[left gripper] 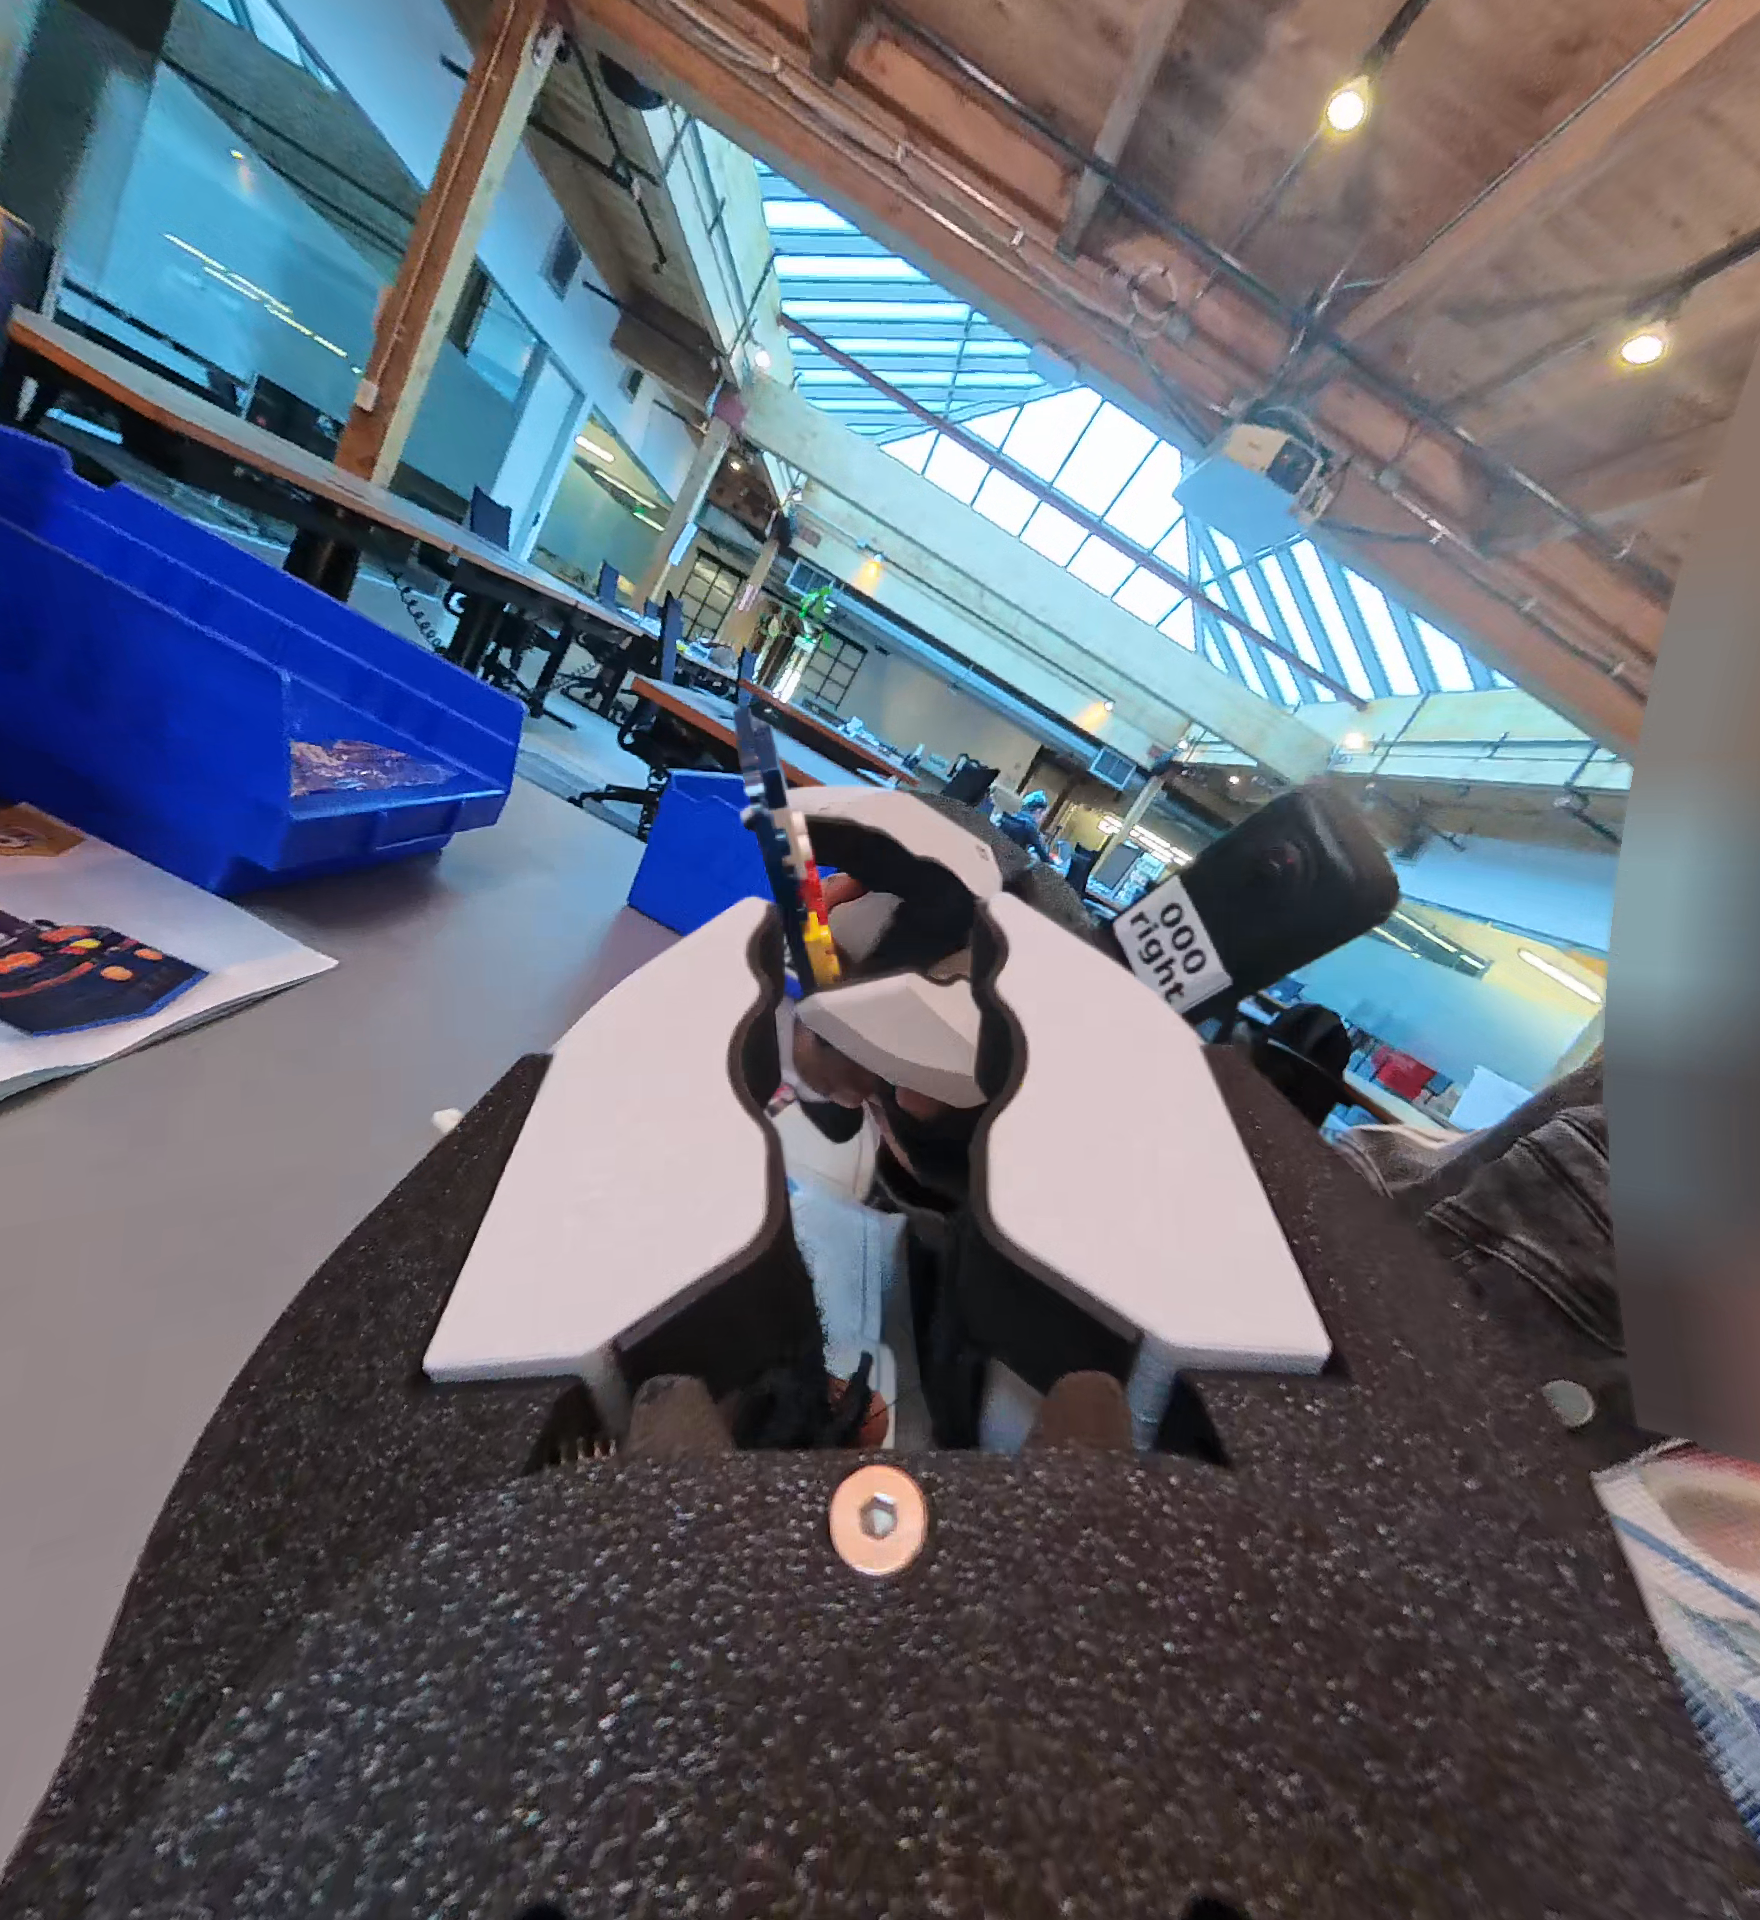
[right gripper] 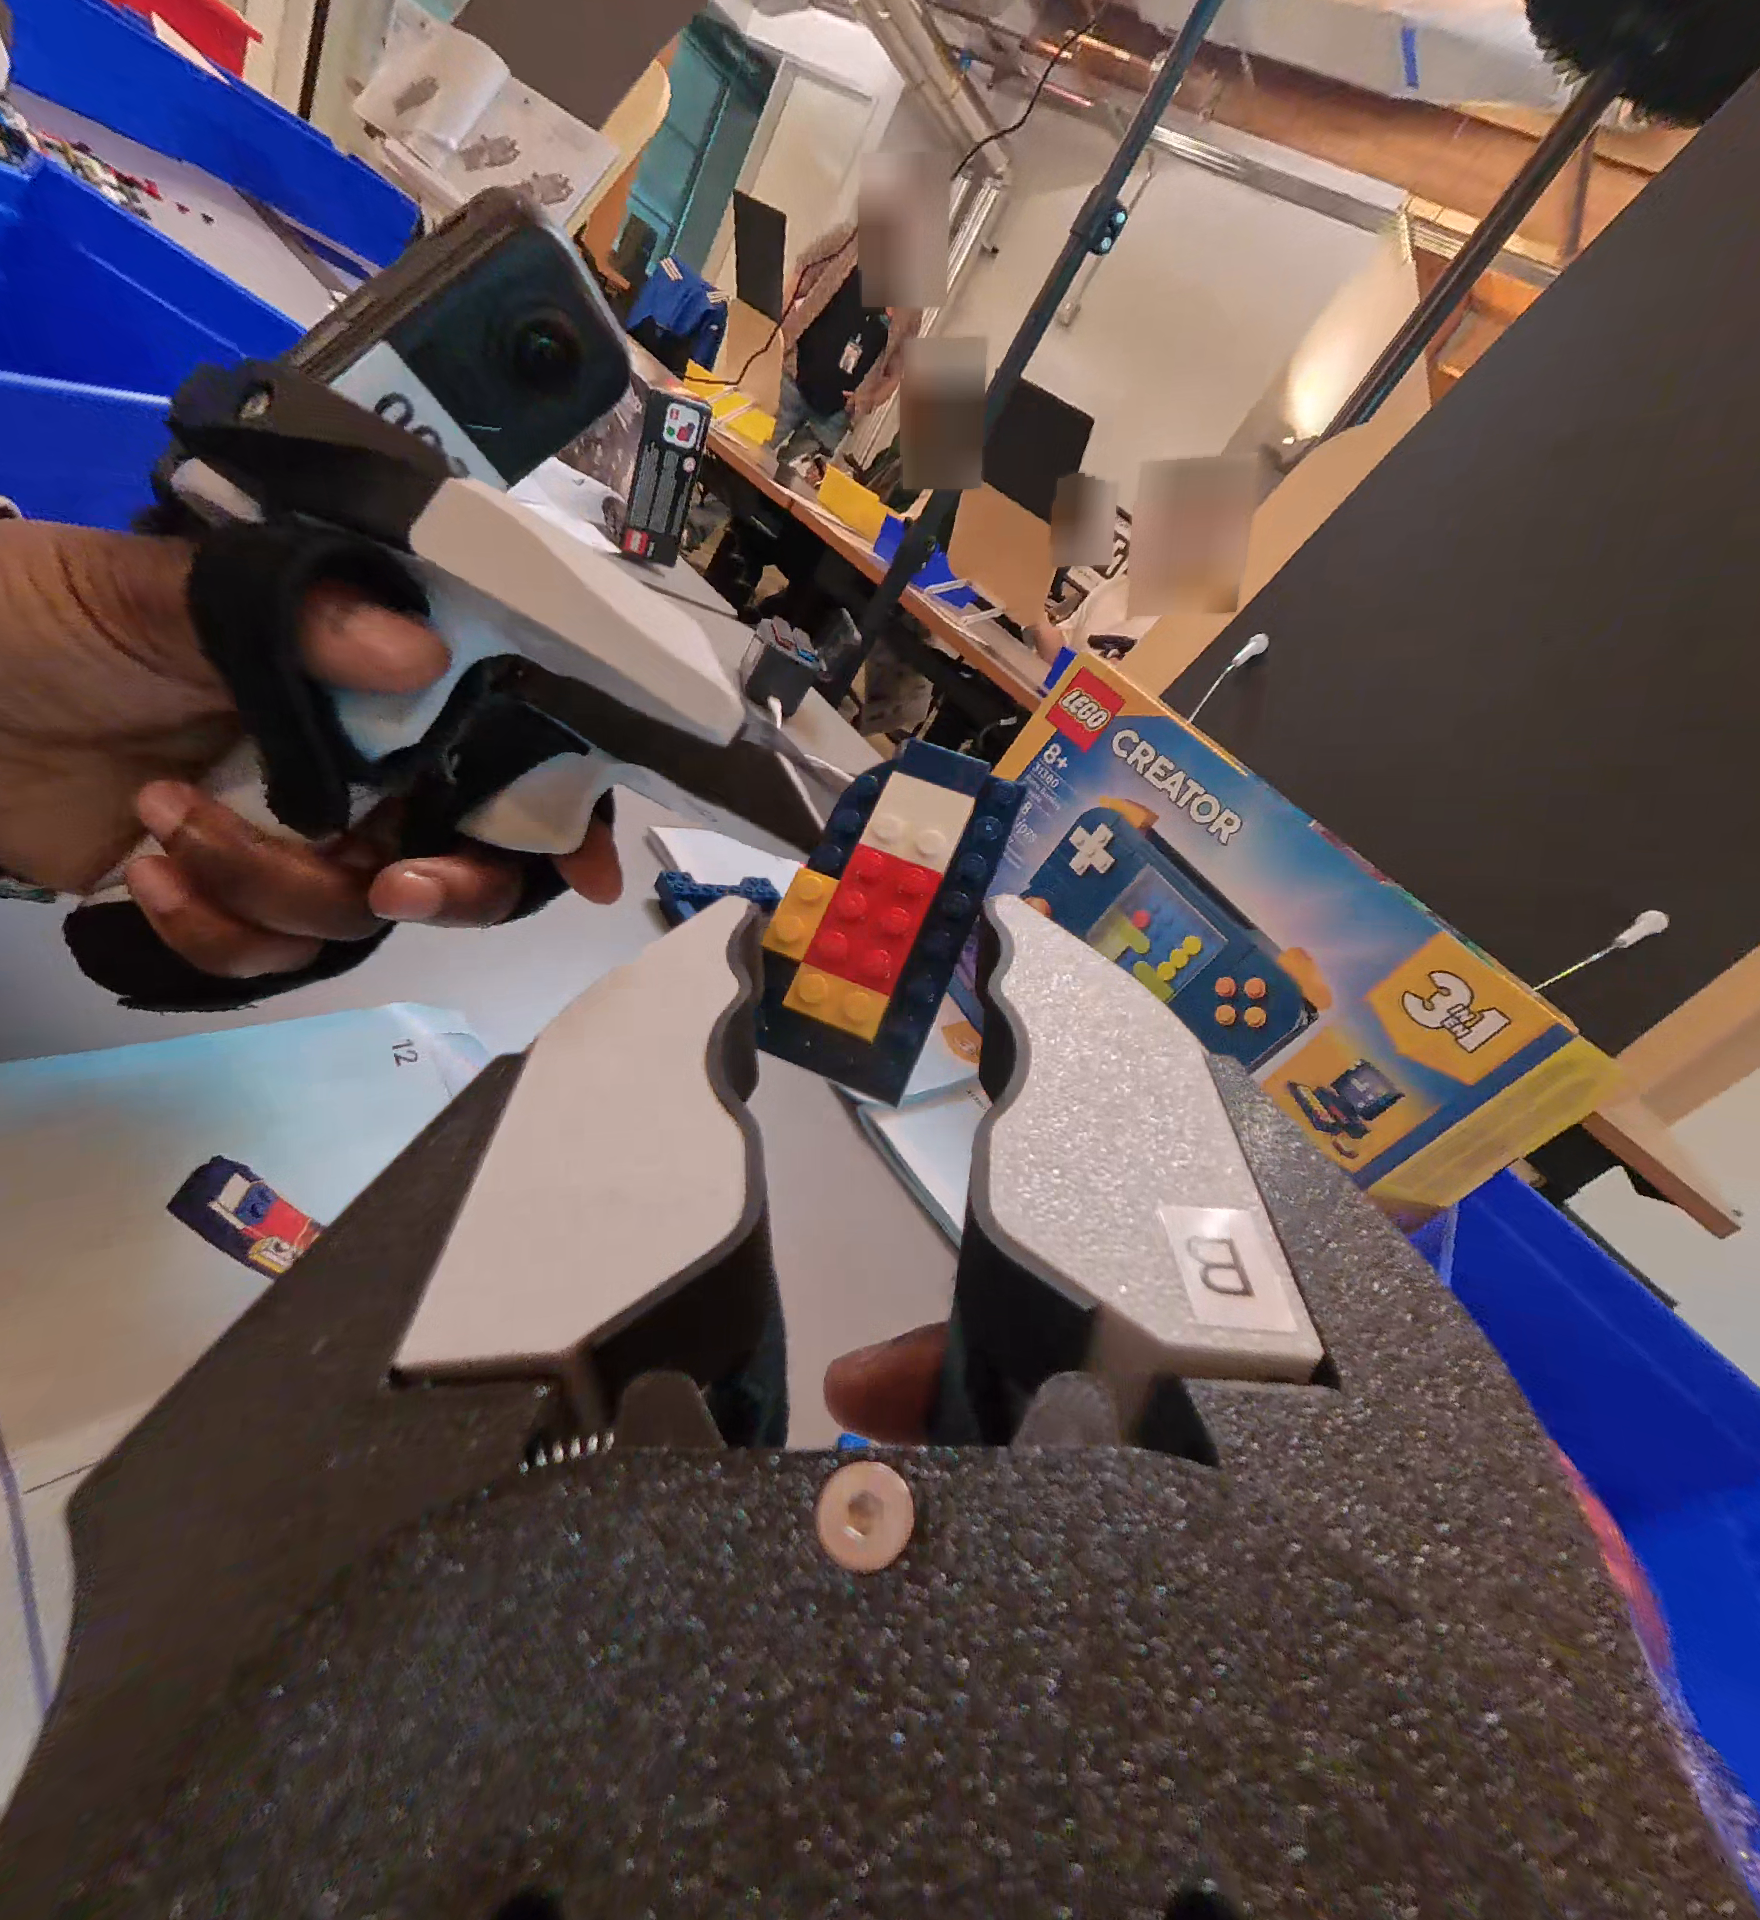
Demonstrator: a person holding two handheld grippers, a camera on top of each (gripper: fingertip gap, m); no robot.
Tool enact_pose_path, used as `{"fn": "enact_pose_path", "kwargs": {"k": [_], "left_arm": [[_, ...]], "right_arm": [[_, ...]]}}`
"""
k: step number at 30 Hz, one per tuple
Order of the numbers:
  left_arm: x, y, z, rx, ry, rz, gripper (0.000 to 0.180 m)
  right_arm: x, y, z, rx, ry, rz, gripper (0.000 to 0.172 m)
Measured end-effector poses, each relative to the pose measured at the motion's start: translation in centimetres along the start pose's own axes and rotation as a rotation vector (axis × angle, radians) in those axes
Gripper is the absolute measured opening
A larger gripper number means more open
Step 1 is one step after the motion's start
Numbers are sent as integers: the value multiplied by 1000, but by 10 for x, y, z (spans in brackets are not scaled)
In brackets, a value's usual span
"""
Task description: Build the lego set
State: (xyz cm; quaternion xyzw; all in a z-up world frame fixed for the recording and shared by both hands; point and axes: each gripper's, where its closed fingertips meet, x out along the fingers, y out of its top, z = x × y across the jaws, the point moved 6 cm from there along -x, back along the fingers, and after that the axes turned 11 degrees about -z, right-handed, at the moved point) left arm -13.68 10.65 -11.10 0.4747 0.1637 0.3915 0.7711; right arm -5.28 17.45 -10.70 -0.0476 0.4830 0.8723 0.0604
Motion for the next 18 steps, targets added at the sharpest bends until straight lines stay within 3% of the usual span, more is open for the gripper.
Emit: {"fn": "enact_pose_path", "kwargs": {"k": [8, 13, 16, 18], "left_arm": [[-5, -2, -13, -27, 62, 8, 39], [5, -9, -6, -155, -108, -21, 37], [10, -12, 1, -87, -118, -55, 8], [7, -13, 2, -20, -74, -86, 8]], "right_arm": [[-1, 2, -9, -96, 6, 31, 39], [-3, 7, -21, -173, 17, 62, 39], [-4, 10, -25, -183, 34, 77, 39], [-4, 10, -26, -146, 95, 99, 39]]}}
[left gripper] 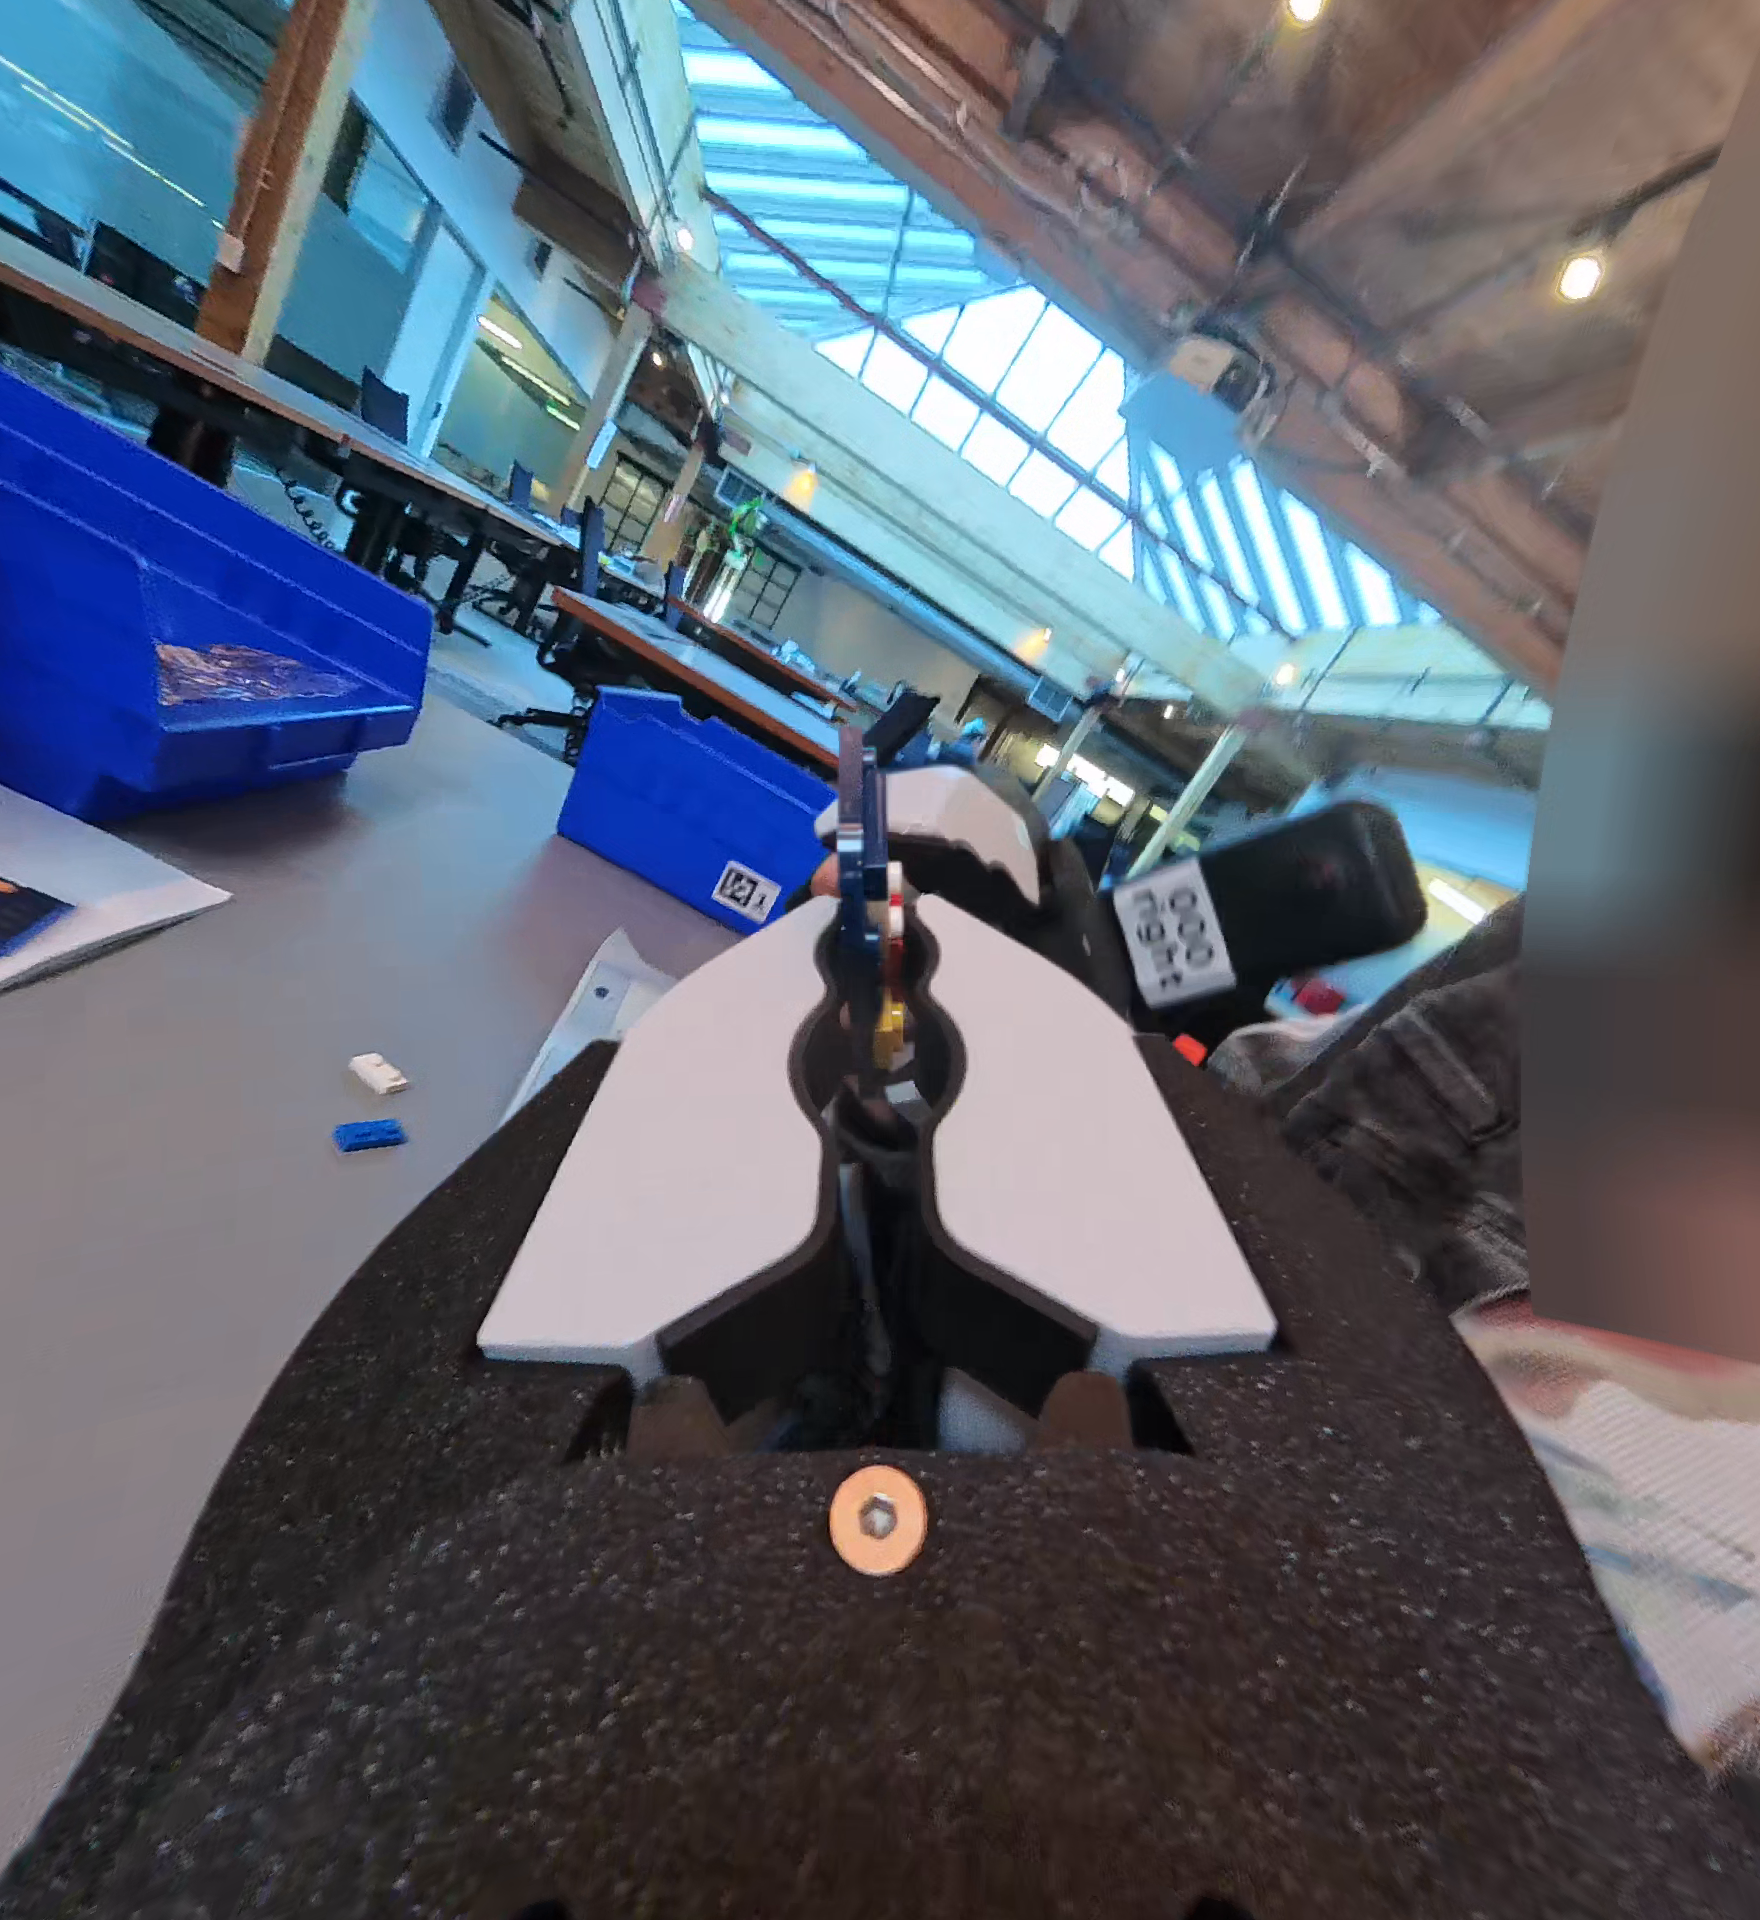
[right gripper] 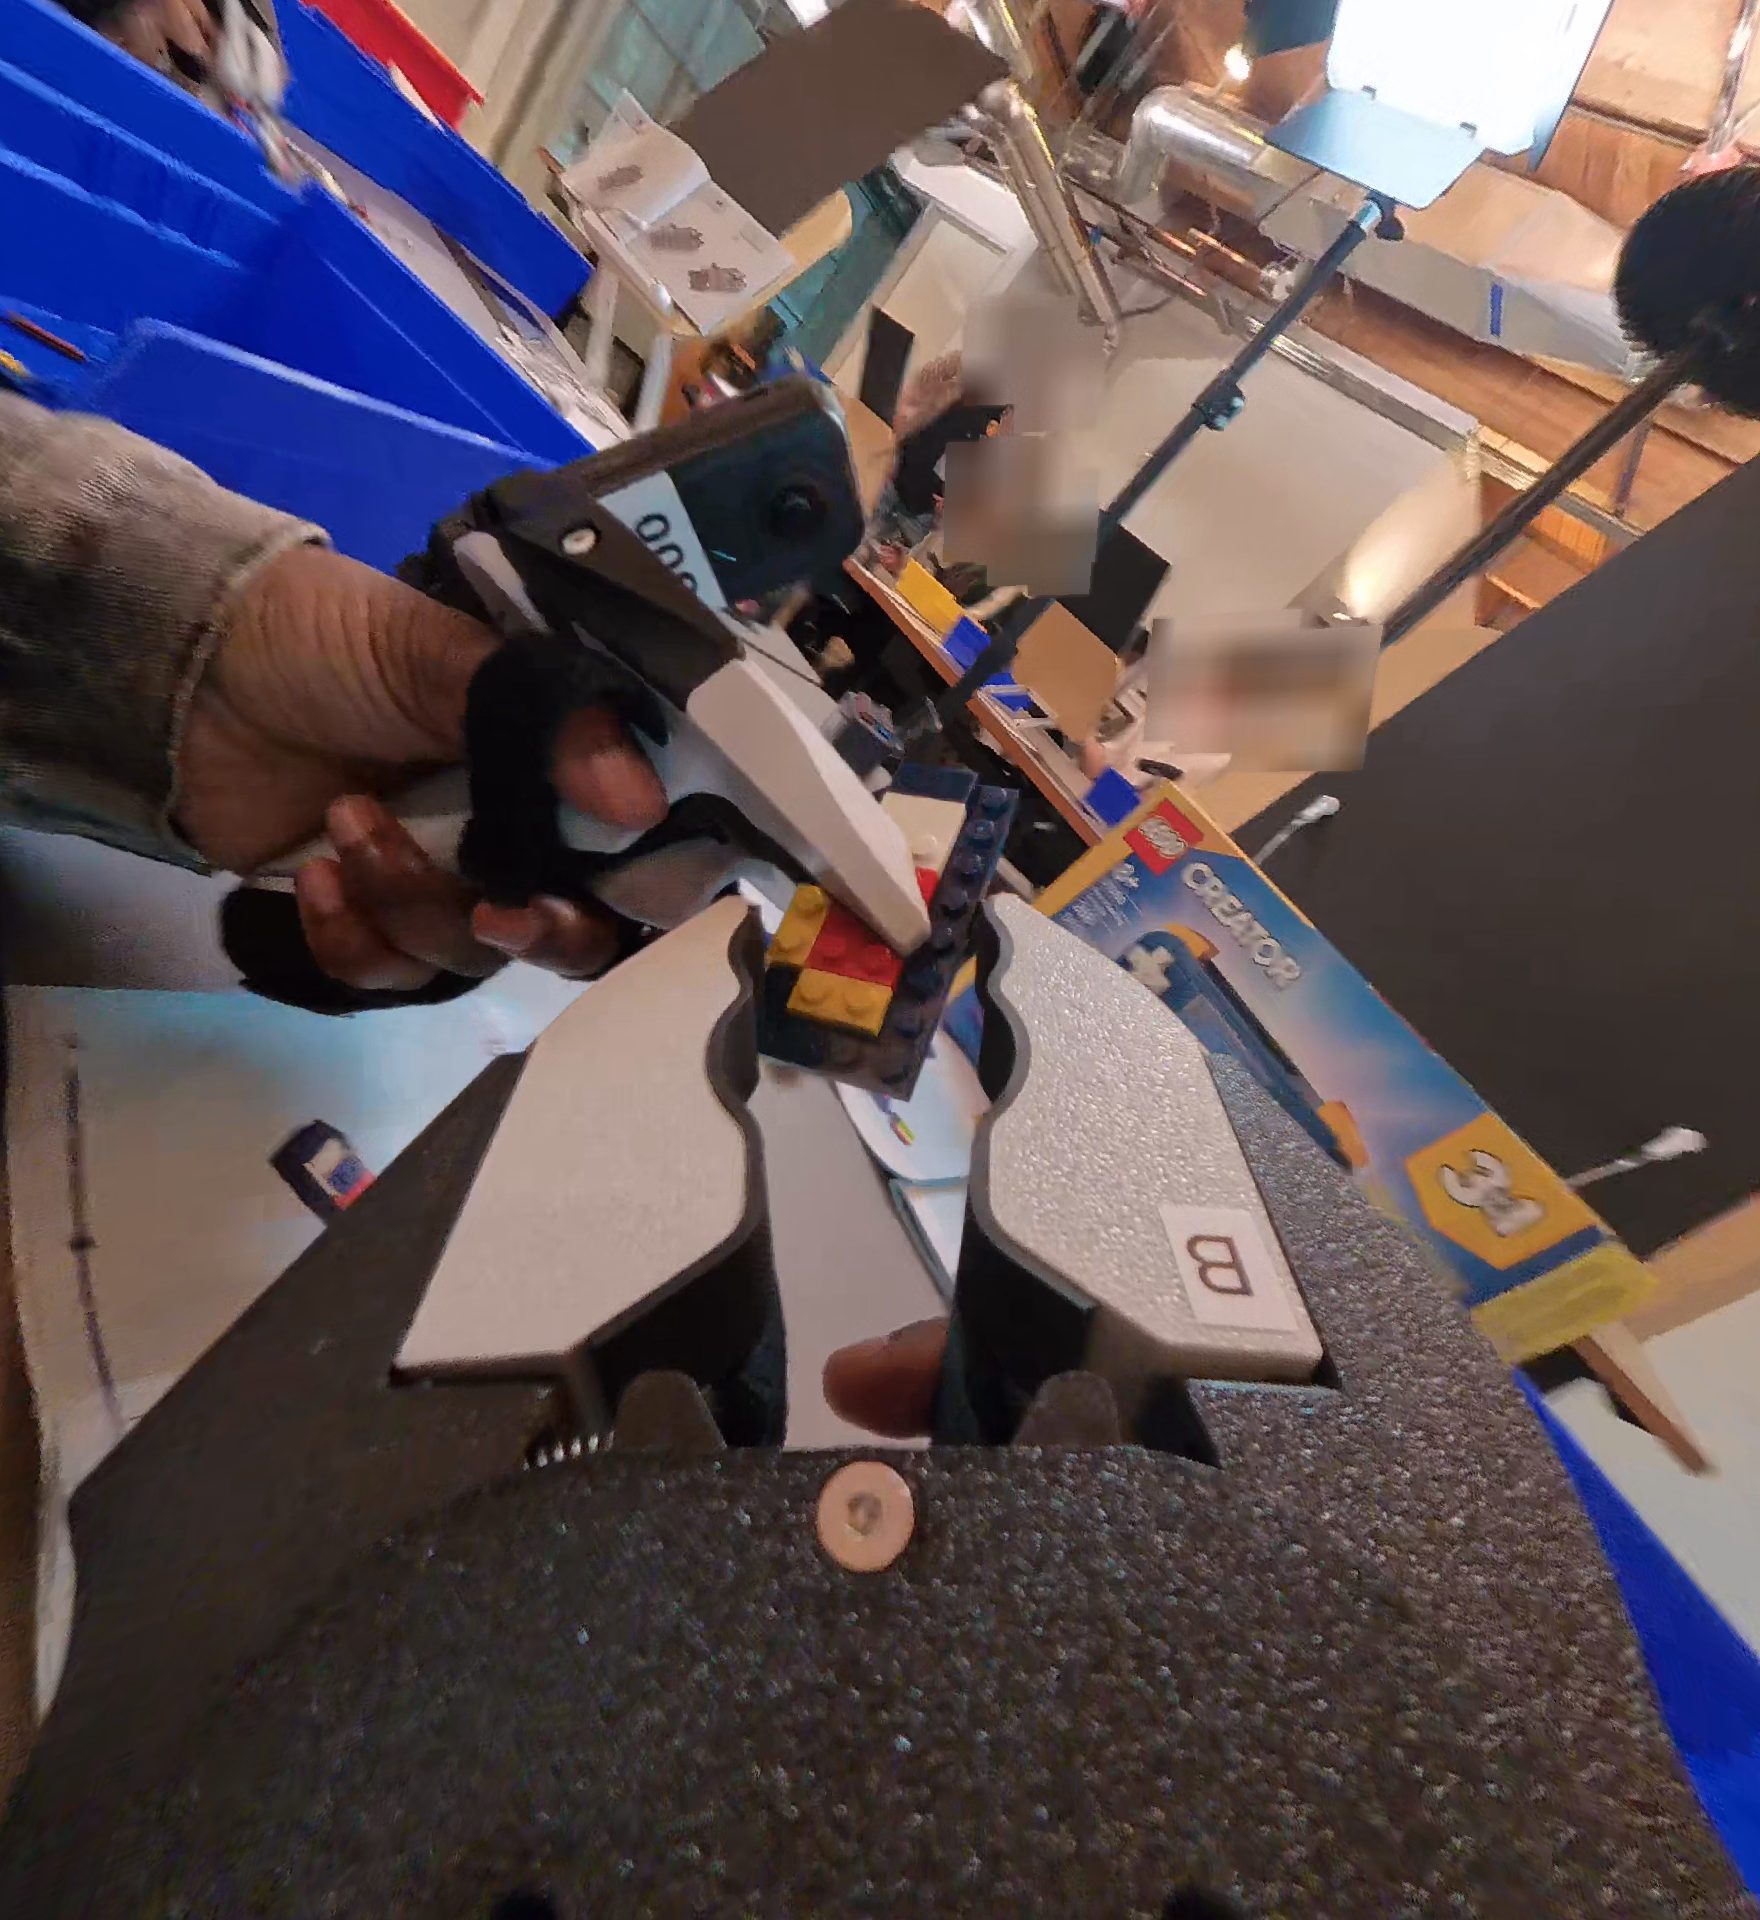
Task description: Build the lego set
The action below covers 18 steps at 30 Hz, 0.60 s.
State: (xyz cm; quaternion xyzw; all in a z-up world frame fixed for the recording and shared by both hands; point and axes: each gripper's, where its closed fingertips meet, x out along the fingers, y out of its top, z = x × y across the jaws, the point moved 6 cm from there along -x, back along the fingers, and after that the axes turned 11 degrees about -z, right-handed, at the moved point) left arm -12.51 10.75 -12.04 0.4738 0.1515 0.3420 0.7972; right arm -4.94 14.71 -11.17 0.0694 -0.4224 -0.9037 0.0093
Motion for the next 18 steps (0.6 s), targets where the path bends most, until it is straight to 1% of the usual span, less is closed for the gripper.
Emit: {"fn": "enact_pose_path", "kwargs": {"k": [1, 3, 5, 6, 7, 8, 9, 11, 13, 15, 18], "left_arm": [[-1, -1, 0, 26, 8, -29, 8], [-3, -3, 1, 40, -5, -81, 8], [-2, -6, 0, 23, -23, -114, 7], [-1, -9, -2, 14, -24, -134, 8], [1, -12, -2, 4, -33, -161, 8], [3, -15, -2, -7, -40, -191, 8], [6, -17, -1, -9, -41, -218, 8], [10, -20, 2, 21, -39, -254, 8], [10, -20, 4, 40, -33, -271, 7], [9, -20, 4, 41, -31, -271, 7], [9, -21, 4, 41, -47, -283, 7]], "right_arm": [[-1, 0, 1, 53, 74, 25, 40], [-6, -3, 4, 242, 312, 97, 46], [-12, -6, 17, 524, 546, 201, 49], [-14, -9, 26, 679, 617, 260, 47], [-13, -14, 34, 829, 664, 301, 41], [-12, -20, 40, 956, 702, 322, 30], [-10, -24, 42, 1036, 737, 336, 26], [-7, -29, 38, 1061, 760, 306, 23], [-3, -29, 29, 982, 767, 219, 23], [-2, -26, 21, 919, 782, 172, 20], [-1, -26, 18, 901, 786, 163, 6]]}}
